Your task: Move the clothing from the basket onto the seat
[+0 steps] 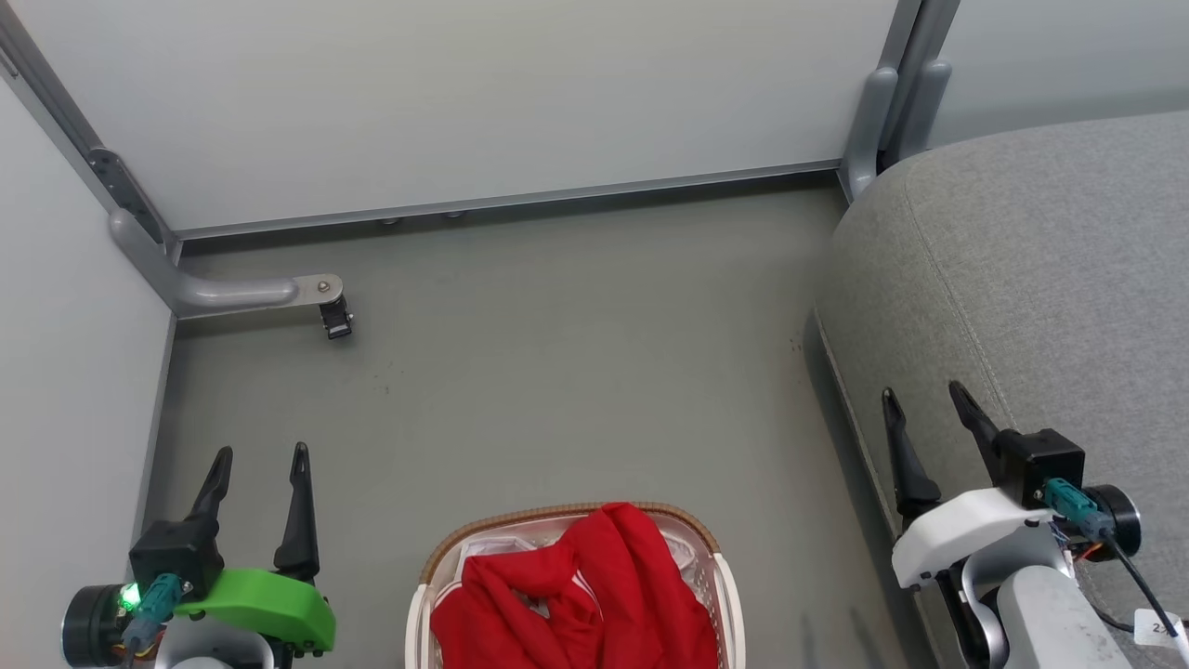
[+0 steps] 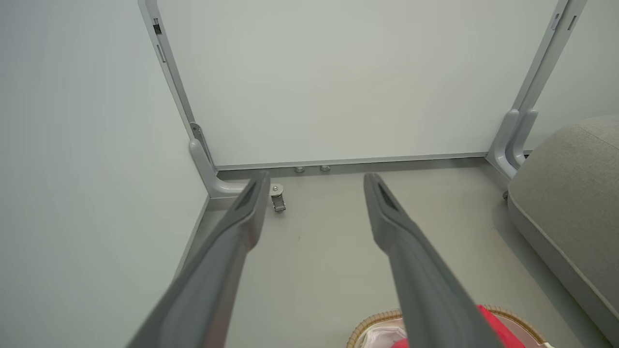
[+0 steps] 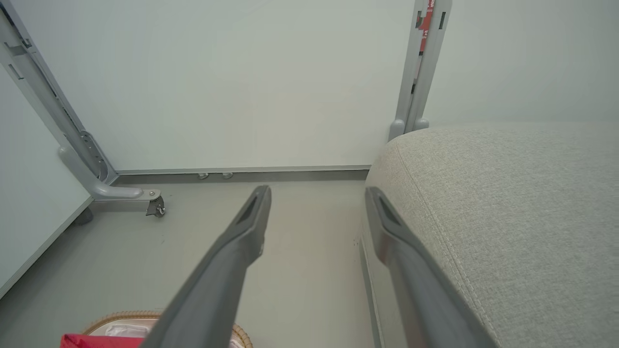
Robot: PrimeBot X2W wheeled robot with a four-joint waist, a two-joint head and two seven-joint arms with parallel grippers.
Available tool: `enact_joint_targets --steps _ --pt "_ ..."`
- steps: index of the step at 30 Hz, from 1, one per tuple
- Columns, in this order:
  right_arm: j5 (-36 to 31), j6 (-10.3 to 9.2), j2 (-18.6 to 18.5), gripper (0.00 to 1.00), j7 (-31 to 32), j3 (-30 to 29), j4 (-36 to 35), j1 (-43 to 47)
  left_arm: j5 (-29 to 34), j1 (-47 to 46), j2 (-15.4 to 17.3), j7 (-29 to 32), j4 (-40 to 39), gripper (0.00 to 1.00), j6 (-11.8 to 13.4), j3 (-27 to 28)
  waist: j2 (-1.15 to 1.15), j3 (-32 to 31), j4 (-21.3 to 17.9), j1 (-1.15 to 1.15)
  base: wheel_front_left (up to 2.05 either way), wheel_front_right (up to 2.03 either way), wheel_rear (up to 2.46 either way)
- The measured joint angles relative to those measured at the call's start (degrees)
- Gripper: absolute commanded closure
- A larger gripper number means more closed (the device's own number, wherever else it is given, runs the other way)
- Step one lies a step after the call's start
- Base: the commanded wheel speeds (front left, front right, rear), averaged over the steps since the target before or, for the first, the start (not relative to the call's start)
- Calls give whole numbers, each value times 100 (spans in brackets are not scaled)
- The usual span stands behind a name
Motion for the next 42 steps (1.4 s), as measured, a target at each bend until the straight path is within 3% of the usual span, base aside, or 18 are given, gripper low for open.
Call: enact_joint_targets --steps 9,21,35,42 --pt "-358 0 -5 0 -100 -56 -103 -3 330 -3 -27 -99 -57 0 -22 37 0 56 1 0 0 0 0" --pt "-821 2 -7 0 -202 67 -34 -215 506 -171 80 -208 158 0 -30 -695 0 528 -25 0 0 0 0" --pt "-813 2 -10 0 -203 279 -302 -746 16 -869 257 -213 890 0 -33 -1472 0 1612 -153 0 0 0 0" --pt "-735 2 -13 0 -203 370 -399 -948 -227 -1346 379 -213 1662 0 -37 -1985 0 2253 -273 1 0 0 0"
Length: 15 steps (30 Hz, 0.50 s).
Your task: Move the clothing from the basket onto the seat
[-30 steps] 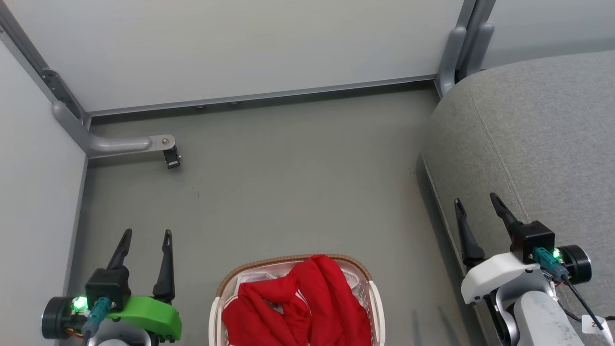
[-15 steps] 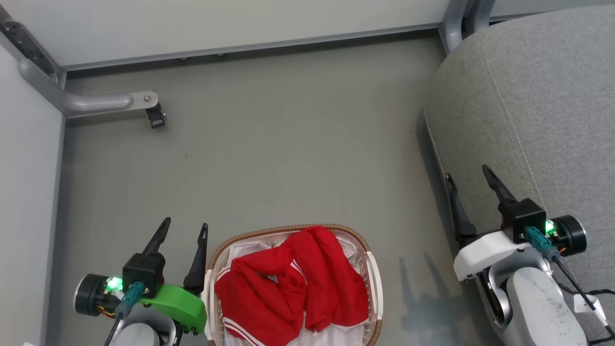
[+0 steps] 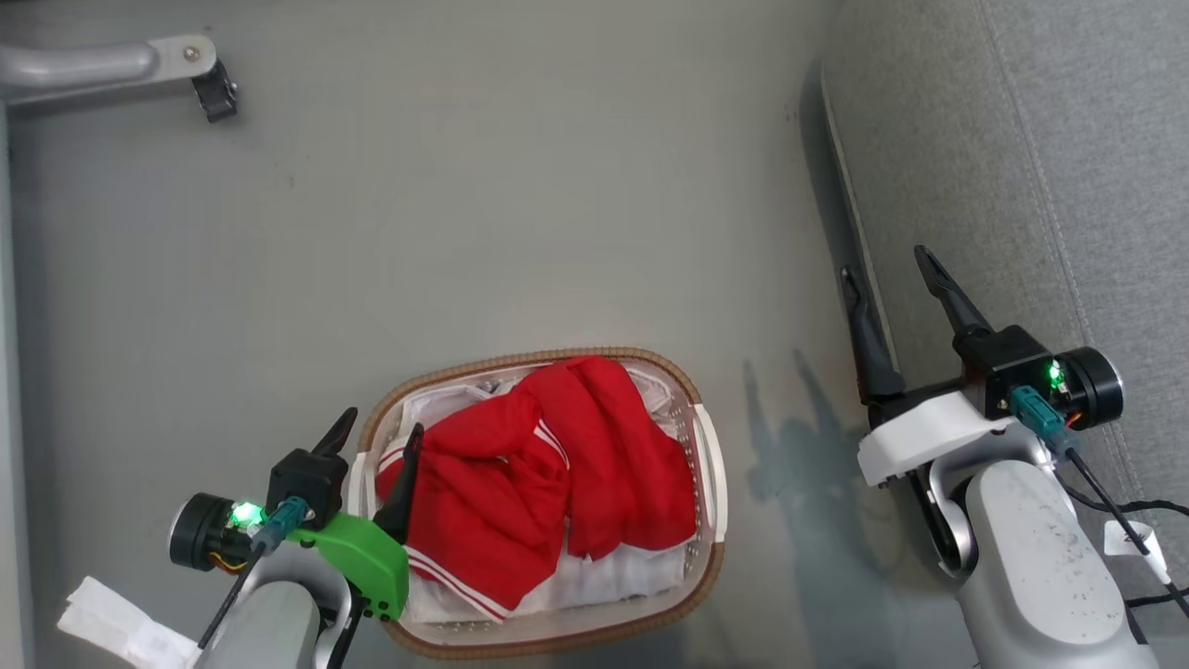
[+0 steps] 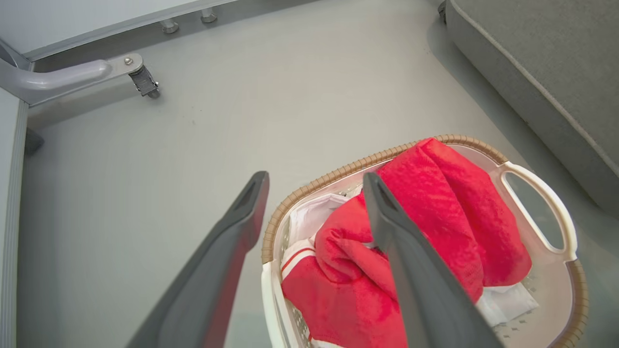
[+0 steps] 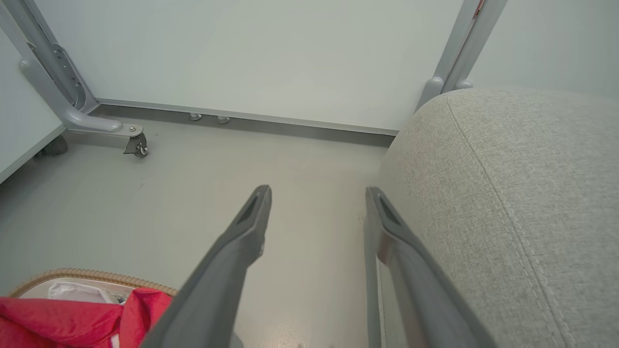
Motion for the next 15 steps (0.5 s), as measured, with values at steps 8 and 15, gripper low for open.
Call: enact_joint_targets --steps 8,15 --pt "14 0 0 0 0 46 -143 -159 -120 -599 133 0 917 0 -1 -455 0 694 -144 0 0 0 0" --pt "37 0 0 0 0 116 -275 -332 -304 -1051 205 0 1462 0 -1 -866 0 1236 -272 0 0 0 0"
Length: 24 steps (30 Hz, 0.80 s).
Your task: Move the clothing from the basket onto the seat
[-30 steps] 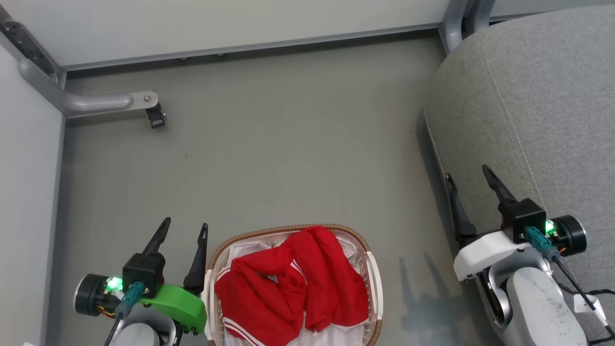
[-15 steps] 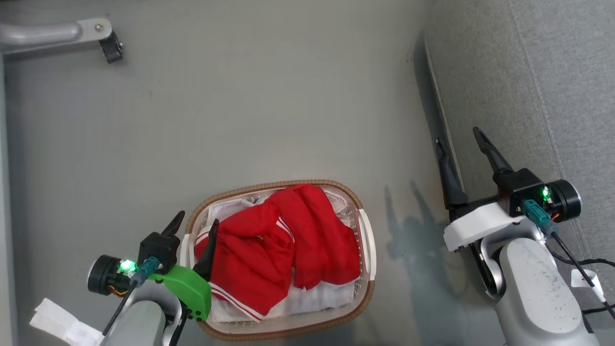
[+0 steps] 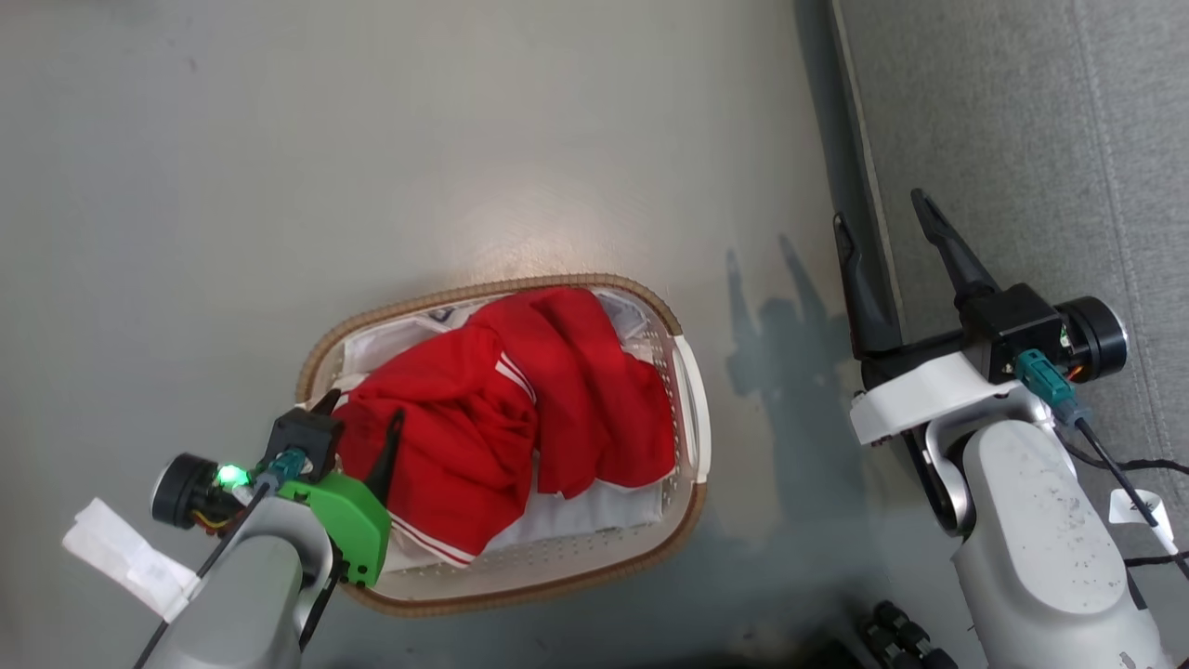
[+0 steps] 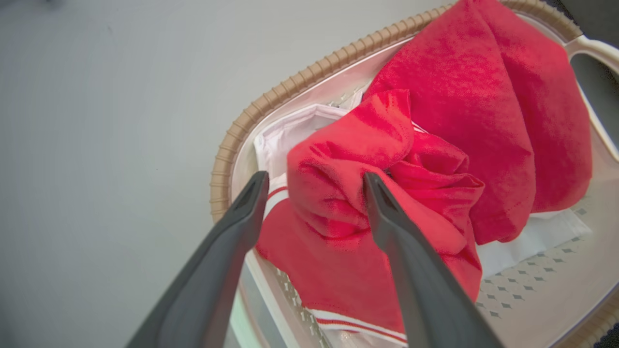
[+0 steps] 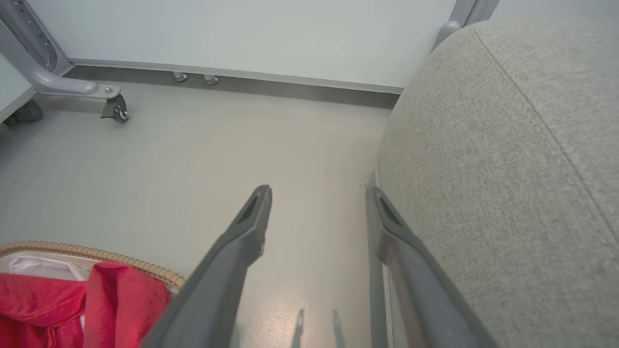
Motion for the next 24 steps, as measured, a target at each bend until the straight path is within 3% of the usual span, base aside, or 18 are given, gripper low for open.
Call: enact_joint_targets --steps 12,24 --pt "62 0 0 0 0 46 -168 -135 -196 -750 188 0 170 0 0 -1366 0 785 -183 0 0 0 0" --pt "204 0 -1 0 0 163 -345 -251 -138 -1302 276 -1 539 0 0 -2384 0 1360 -335 0 0 0 0"
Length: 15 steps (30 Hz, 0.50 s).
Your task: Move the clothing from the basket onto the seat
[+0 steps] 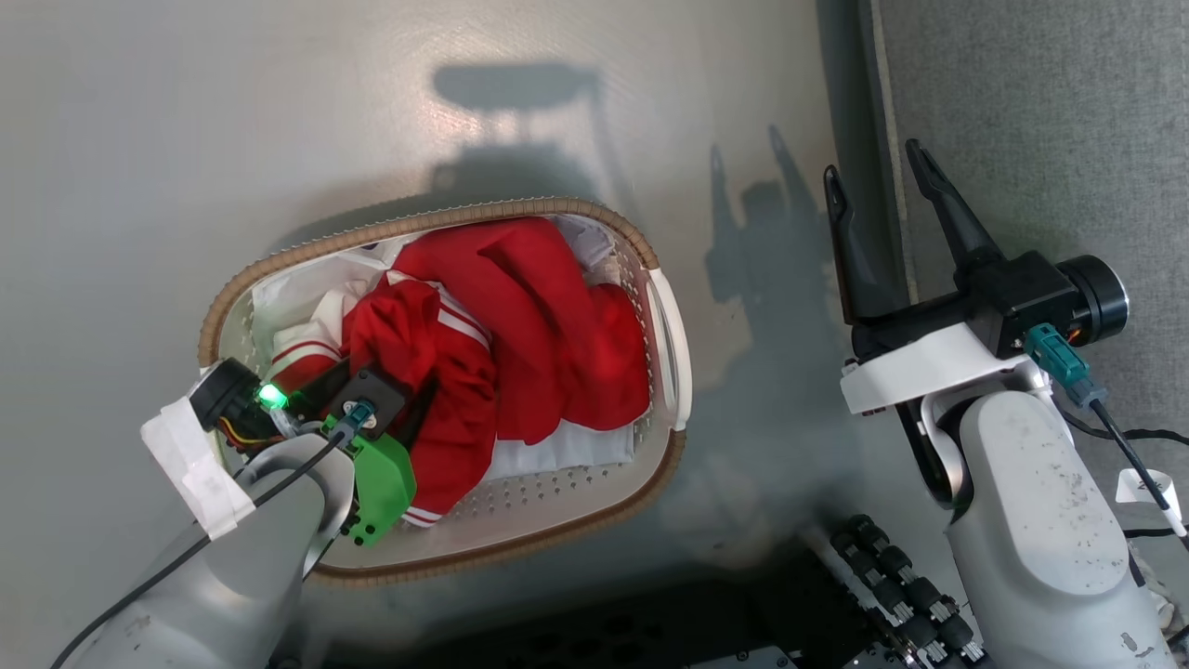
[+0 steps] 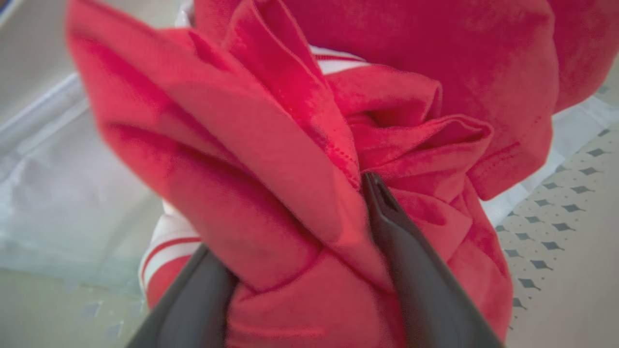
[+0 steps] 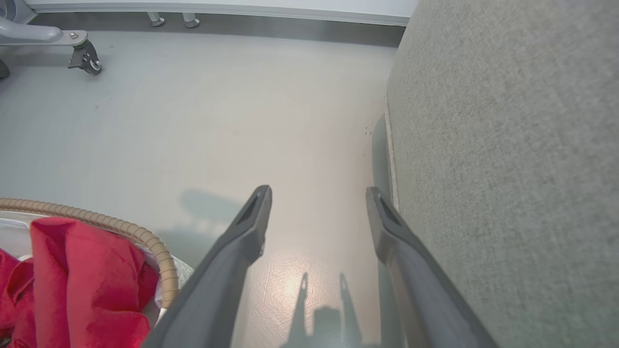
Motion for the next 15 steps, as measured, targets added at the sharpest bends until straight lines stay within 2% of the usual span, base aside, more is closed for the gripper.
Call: enact_joint_targets --steps 3,4,5,15 --pt "12 0 1 0 0 13 10 0 -96 -96 10 -4 51 0 2 -123 0 83 -20 0 0 0 0" --pt "24 0 0 0 0 22 23 0 -140 -103 12 -4 65 58 1 -179 0 95 -28 0 0 0 0" --pt "42 0 1 0 0 33 36 0 -190 -109 16 -4 48 100 1 -226 0 93 -35 0 0 0 0" --pt "70 0 1 0 0 125 230 -38 -721 147 100 -2 -74 100 1 -319 0 -339 -49 0 0 0 0"
